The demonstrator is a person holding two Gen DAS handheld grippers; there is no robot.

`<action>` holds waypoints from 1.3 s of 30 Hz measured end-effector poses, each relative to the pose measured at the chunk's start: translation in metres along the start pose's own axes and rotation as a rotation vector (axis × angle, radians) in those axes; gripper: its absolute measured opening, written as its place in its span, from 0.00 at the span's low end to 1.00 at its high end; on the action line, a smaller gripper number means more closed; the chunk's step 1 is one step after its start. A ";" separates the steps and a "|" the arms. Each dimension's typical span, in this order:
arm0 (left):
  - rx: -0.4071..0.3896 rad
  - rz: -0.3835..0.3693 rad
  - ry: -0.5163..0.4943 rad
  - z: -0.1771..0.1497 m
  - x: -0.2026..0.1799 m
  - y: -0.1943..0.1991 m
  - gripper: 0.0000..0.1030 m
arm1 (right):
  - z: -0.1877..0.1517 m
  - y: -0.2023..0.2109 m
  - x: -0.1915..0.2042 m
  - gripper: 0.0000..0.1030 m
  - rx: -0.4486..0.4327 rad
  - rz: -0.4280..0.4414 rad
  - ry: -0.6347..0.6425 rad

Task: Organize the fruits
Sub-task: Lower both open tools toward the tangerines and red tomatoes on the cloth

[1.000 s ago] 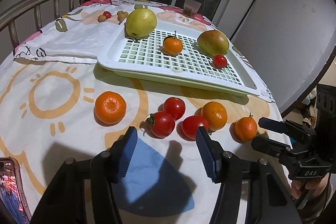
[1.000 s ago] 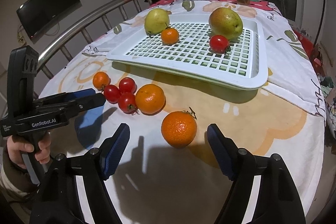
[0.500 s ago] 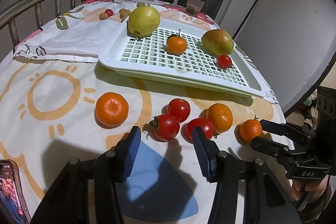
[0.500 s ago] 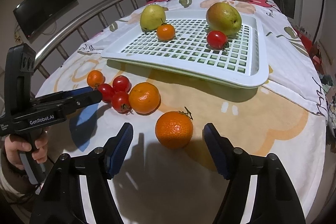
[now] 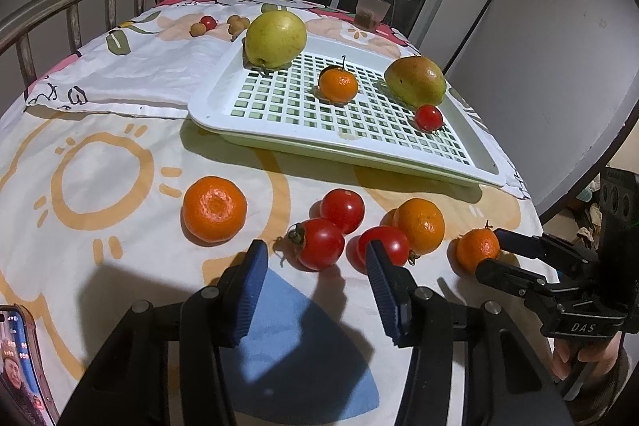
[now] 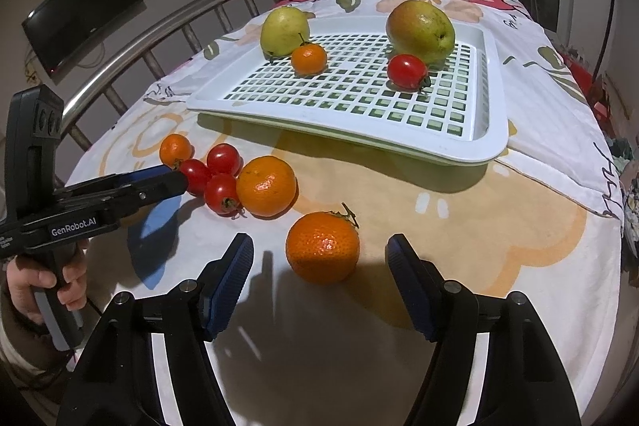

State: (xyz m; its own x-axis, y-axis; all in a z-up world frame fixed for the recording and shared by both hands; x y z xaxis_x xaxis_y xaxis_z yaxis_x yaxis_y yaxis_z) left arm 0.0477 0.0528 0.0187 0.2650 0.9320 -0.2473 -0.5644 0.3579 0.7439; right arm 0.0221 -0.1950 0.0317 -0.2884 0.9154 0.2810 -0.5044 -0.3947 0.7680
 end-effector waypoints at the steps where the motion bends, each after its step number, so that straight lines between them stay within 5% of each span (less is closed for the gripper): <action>1: 0.000 0.000 0.001 0.000 0.000 0.000 0.52 | 0.000 0.000 0.000 0.67 0.000 -0.001 0.000; 39: 0.006 -0.005 -0.013 0.000 0.000 0.000 0.50 | 0.002 -0.004 0.001 0.66 0.008 0.006 0.007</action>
State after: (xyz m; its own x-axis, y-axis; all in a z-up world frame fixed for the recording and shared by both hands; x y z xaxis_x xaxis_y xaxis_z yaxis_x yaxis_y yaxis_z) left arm 0.0473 0.0526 0.0187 0.2781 0.9295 -0.2423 -0.5583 0.3617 0.7467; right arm 0.0254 -0.1926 0.0295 -0.2975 0.9123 0.2815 -0.4959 -0.3996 0.7710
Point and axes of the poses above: each gripper's, at about its wrist camera, not at the fingertips, and y roughly against the way its jaws point, x to its left, z to its top, the point moved 1 cm from there along -y, roughly the way its jaws point, and after that the axes turned 3 degrees about -y, right-handed, at the moved point
